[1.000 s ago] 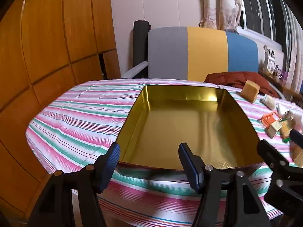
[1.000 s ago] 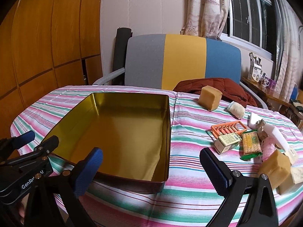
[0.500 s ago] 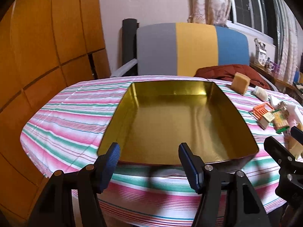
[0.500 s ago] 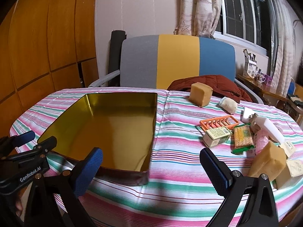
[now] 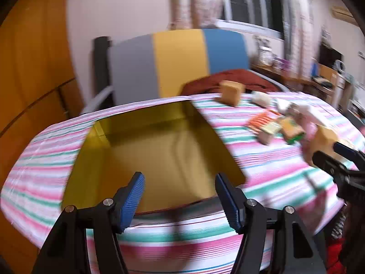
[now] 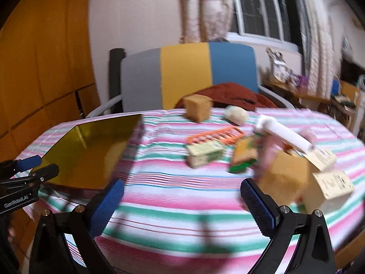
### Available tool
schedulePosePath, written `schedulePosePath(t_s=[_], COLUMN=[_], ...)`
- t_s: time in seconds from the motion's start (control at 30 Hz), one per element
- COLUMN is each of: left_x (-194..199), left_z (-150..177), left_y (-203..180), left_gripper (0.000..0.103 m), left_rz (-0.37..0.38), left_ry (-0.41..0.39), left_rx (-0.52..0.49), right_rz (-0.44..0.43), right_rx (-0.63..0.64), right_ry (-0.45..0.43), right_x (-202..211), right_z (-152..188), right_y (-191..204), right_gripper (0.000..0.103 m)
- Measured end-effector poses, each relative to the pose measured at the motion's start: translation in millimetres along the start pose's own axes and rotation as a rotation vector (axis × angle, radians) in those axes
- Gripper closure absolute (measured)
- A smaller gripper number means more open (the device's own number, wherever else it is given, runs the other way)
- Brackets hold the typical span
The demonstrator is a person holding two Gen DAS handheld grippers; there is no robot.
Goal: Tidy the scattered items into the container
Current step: 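Move both grippers from the gold tray toward the scattered items, then grasp the yellow sponge with the left gripper while the right grasps the cream printed box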
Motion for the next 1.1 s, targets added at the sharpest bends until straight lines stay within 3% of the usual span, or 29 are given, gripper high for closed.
schedulePosePath(t_s=[0.1,0.23,0.53,0.7,0.9,1.1], left_x=[-0.7,-3.1,-16.4,-18.4,-35.4,-50.4], left_z=[-7.2,-19.9,-34.2,-38.4,-41.9,-42.3], left_y=[-29.6,-76.8,-171.6,-209.1,-238.7,-254.7], left_gripper=[0.032,0.031,0.031,0.030,0.029,0.028], left_rz=[0.113,0.270,0.512,0.578,0.625,0.629], left_ry=[0.011,0.013,0.042,0.034,0.057,0.066], left_rx=[-0.045,-0.117,-0.247,-0.315,-0.352,-0.376], right_rz=[0.018,0.115,0.310,0.333,0.315,0.183], right_rx=[-0.089,-0.155,-0.115,-0.109,0.057,0.263], right_ry=[0.013,-0.006,0.016,0.064,0.147,0.352], right_x=[7.4,25.9,46.4,48.4,33.1,17.1], right_z=[4.5,8.8,2.4,7.7,-5.9,-17.8], right_y=[-41.2,-91.4,-156.3,-182.9,-184.5,-192.5], right_gripper=[0.000,0.000,0.000,0.000,0.000,0.000])
Point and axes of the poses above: each gripper's, at about its wrist camera, not at the fingertips, and x roughly against the way its jaws point, y to its left, z to its underside, the point moved 4 cm from there along -x, roughly the way its jaws point
